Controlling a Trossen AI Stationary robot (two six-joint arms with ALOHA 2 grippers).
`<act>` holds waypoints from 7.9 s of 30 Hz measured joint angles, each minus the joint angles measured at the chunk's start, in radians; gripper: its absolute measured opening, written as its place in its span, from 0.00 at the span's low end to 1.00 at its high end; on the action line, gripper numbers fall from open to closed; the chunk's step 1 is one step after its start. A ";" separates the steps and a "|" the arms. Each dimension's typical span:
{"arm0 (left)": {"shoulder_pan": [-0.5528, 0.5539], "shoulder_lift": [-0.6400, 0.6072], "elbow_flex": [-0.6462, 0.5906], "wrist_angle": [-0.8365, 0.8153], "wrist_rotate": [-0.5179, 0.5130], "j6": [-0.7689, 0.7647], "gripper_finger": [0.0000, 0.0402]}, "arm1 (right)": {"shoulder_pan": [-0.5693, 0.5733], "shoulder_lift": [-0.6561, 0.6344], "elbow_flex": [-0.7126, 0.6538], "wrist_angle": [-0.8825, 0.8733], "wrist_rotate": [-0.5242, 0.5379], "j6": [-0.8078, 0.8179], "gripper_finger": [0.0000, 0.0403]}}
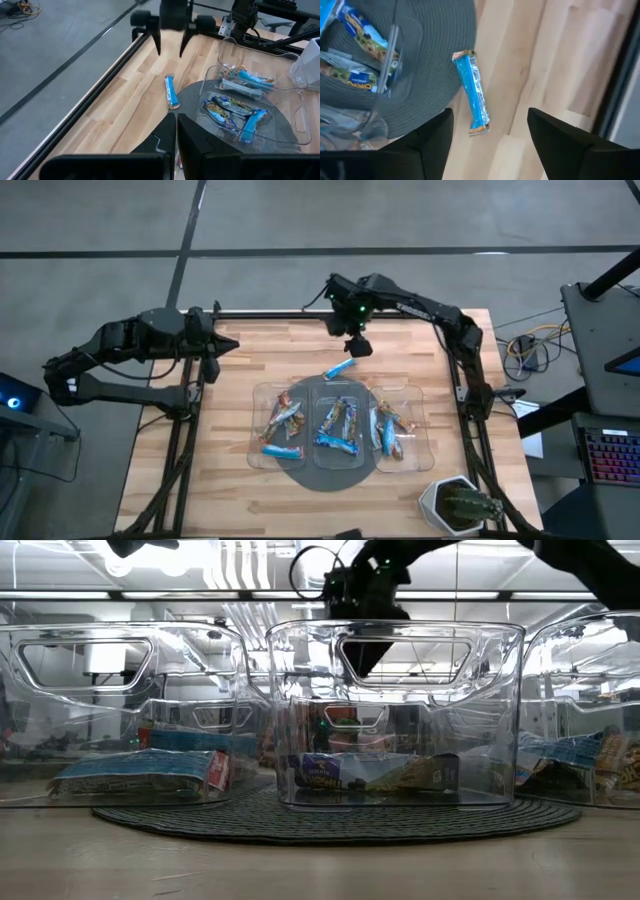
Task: Pick and place Granola Bars by type
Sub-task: Put the yellow granola bar into the right transparent bin, then return to home position
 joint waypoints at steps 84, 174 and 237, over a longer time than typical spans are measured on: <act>0.000 -0.010 0.000 -0.069 0.021 -0.047 0.00 | 0.128 0.166 -0.302 0.293 0.241 2.598 0.58; 0.000 -0.001 0.000 -0.071 0.018 -0.024 0.00 | 0.624 -0.537 -0.354 -0.122 0.276 1.619 0.15; 0.000 0.025 0.000 0.274 0.298 0.077 0.00 | 0.748 -0.718 -0.587 0.517 0.443 1.004 0.13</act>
